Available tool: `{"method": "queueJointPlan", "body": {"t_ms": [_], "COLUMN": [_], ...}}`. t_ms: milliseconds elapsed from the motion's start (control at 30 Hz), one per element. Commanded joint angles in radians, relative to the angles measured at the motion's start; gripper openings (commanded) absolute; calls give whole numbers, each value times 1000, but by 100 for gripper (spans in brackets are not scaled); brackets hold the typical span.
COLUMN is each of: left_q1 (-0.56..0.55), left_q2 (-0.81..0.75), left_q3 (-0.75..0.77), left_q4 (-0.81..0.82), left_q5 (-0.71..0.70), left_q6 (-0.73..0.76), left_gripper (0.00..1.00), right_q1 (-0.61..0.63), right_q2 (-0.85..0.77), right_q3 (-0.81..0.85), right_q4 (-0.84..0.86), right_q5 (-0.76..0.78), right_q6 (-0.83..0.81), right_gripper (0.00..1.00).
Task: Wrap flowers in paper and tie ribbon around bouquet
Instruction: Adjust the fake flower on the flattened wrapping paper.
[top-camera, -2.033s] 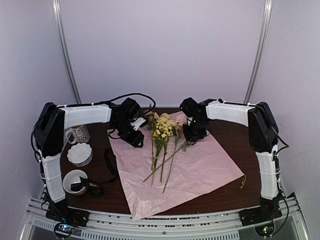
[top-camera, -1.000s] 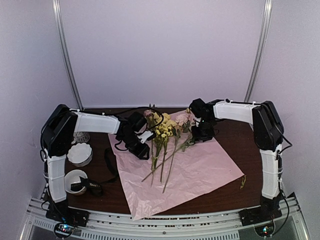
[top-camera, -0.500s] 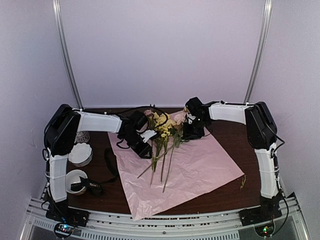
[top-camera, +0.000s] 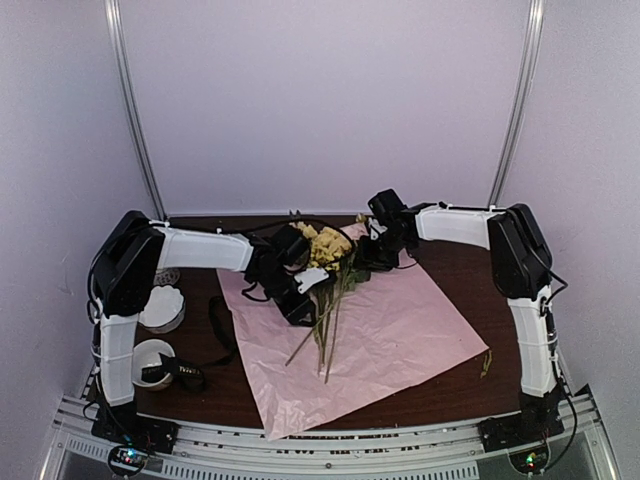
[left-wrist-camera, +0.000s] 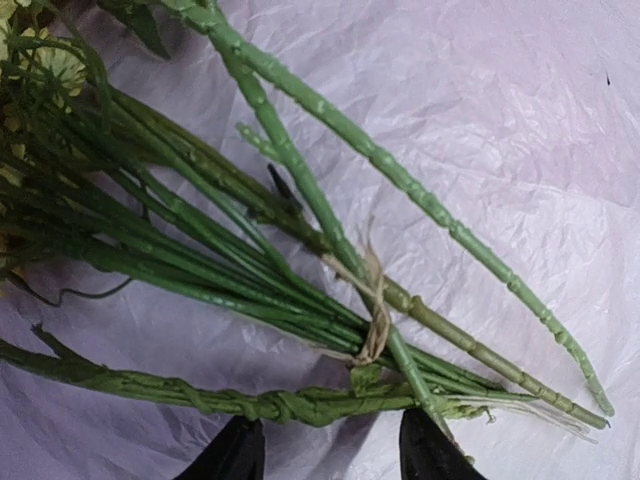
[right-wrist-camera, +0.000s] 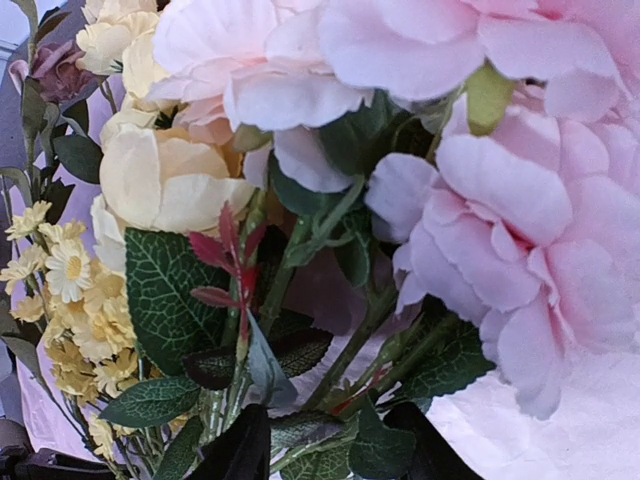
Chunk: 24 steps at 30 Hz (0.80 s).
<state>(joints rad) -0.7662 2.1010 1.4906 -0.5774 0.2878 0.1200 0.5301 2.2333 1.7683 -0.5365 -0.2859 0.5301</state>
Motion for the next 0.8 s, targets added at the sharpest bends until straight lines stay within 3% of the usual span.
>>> {"method": "queueJointPlan", "body": {"t_ms": [0,200,367,633,767], "left_q1": [-8,-10,-22,-13,-11], "left_q2": [-30,-53,-63,-257,-334], "left_q3": [36,19,24,-100,-187], "left_q4": [1,31,28,22,20], "left_q5": [-2,33,21,-64,-92], "left_q6": [36,15,5,-123,-221], "left_gripper": [49,50,46,46,51], "right_q1": [7,7,-5,-60,-98], "right_q2": [9,-32,-65,-416,-577], "right_q3": [28,17,49,-342,-546], "right_q4": [16,22,-102,-122,-206], "right_q5": [-5,15,86,199,303], "right_q6": [7,-39,-92,-145,-154], "right_gripper": [43,44,45,54,62]}}
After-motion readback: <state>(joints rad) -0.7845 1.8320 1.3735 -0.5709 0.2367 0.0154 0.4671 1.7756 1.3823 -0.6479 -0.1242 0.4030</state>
